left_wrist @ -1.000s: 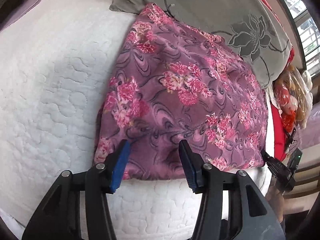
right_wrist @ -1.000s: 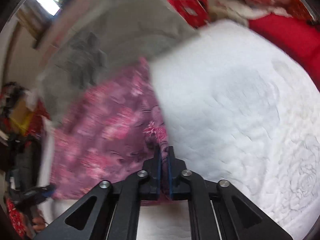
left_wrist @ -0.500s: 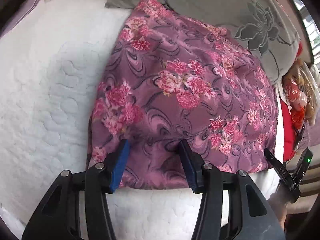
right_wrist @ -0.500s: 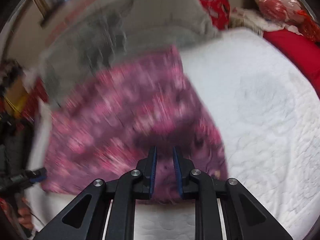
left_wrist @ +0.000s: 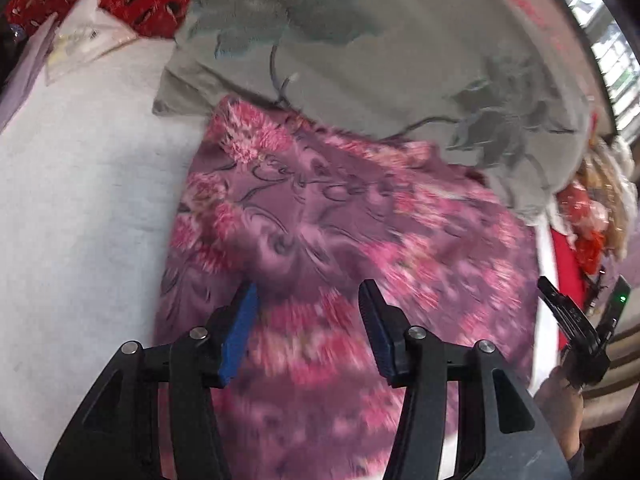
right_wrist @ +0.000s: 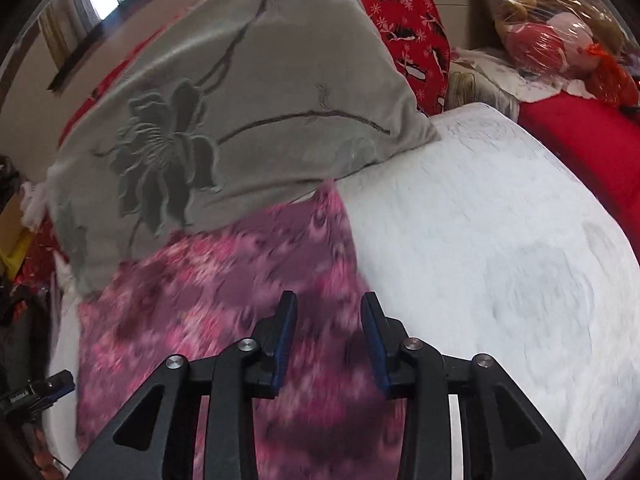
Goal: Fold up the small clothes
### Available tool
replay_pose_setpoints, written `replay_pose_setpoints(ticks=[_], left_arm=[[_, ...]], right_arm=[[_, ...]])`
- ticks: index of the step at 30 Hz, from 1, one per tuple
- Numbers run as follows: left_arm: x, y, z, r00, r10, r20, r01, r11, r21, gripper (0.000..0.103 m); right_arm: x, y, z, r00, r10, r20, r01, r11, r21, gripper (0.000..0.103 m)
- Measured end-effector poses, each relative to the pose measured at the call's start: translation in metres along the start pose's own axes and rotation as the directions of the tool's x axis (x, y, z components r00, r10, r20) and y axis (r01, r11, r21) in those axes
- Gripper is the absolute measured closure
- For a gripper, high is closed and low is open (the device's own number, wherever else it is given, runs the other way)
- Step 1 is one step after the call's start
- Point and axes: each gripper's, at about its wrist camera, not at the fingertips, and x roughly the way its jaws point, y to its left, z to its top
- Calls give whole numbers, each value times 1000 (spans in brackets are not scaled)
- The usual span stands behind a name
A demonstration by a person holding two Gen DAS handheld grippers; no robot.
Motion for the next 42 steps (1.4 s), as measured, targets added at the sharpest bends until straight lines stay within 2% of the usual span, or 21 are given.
replay_pose_setpoints(ticks=[2, 4, 6, 9, 11, 13, 14, 15, 17, 19, 22, 27, 30, 33, 35, 38, 42], left_arm=[[17, 1, 3, 999, 38, -9, -38, 999, -1, 47], [18, -5, 3, 998, 58, 35, -59, 998, 32, 38], [19, -11, 2, 996, 85, 38, -87, 994, 61, 37], [7, -18, 3, 995, 88, 55, -92, 993, 79, 37], [-3, -20, 2, 992, 91, 86, -97, 993, 71, 37], [-5, -22, -2, 986, 129, 106, -137, 988, 74, 37], [0, -24, -4, 984, 147, 96, -155, 985, 83, 37], [6, -25, -6, 983, 165, 75, -171, 981, 89, 37], [12, -23, -10, 982, 176, 65, -181, 980, 83, 37], [10, -25, -12, 981, 181, 77, -187, 978, 87, 37], [6, -27, -11, 982, 179, 63, -185, 978, 93, 37], [4, -21, -15, 982, 181, 54, -185, 978, 91, 37], [-4, -21, -19, 981, 187, 55, -192, 977, 98, 37], [-14, -13, -23, 978, 196, 67, -202, 974, 105, 37], [-20, -2, -23, 976, 206, 69, -212, 972, 97, 37], [-28, 13, -15, 976, 203, 72, -209, 975, 76, 37], [-32, 31, 8, 987, 147, 63, -148, 989, 12, 37]], right_arm=[[20, -3, -1, 998, -49, -32, 48, 999, -18, 68], [39, -5, -6, 994, -79, -73, 78, 997, -23, 67], [37, -6, -9, 996, -82, -24, 82, 997, -13, 61], [29, 0, -5, 992, -123, -16, 122, 991, -48, 60], [13, 7, -2, 995, -96, 40, 99, 993, -70, 60], [-3, 14, -4, 996, -36, 85, 43, 996, -79, 59], [-8, 18, -7, 996, -13, 91, 21, 996, -83, 52], [-8, 21, -12, 997, -1, 83, 9, 995, -94, 43], [2, 26, -21, 999, -14, 39, 19, 992, -122, 41], [24, 26, -28, 998, -38, -59, 29, 990, -140, 41], [9, 29, -30, 998, -52, -21, 49, 990, -135, 41], [-22, 50, -38, 1000, 5, 27, 0, 980, -198, 41], [-20, 61, -50, 1000, 21, -2, -21, 972, -236, 41], [5, 61, -62, 994, -6, -114, -23, 969, -247, 40], [2, 67, -66, 996, -28, -79, 4, 959, -284, 40], [-8, 69, -59, 997, -15, -82, -6, 967, -254, 40], [-16, 39, -21, 999, 37, -29, -39, 997, -73, 40]])
